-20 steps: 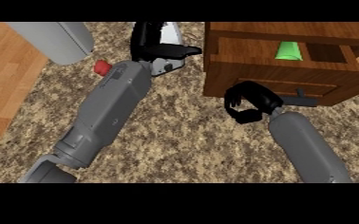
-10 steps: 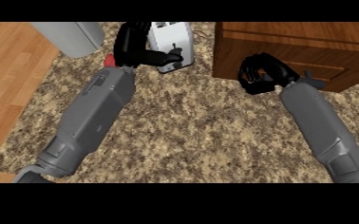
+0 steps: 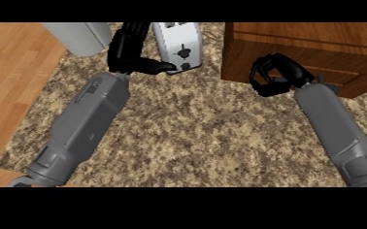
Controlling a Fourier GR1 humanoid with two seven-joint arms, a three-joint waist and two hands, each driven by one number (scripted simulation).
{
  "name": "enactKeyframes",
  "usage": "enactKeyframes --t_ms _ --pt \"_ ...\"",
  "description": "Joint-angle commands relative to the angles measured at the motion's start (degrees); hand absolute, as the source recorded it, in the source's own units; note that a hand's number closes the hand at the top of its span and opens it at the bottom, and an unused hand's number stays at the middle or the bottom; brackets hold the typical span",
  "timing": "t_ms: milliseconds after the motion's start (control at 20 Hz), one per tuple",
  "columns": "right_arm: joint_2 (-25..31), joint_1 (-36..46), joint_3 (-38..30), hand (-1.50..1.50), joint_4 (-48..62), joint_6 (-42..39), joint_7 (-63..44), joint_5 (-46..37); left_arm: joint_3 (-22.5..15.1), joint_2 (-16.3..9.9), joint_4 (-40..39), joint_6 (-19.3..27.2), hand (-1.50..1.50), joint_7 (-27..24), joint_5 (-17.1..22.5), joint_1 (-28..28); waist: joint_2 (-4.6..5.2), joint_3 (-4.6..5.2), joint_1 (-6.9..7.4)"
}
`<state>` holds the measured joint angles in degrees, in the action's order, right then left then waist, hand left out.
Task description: Pick up the cup, place it into the drawer and close the drawer
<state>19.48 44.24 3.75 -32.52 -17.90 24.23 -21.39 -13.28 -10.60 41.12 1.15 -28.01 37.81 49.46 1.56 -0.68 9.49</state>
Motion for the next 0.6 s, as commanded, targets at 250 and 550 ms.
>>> enactKeyframes --t_ms 250,550 --pt "8.37 9.66 -6.07 1.5 0.83 2.14 -4.43 2.03 -0.29 -0.74 1.79 -2.08 -1.5 0.81 0.5 -1.73 1.06 0.51 2.81" --pt "8.61 8.67 -6.57 1.5 -0.62 -0.12 -4.89 3.69 -0.2 -1.69 2.72 -3.12 -1.5 0.92 0.6 -1.96 1.22 0.52 3.55"
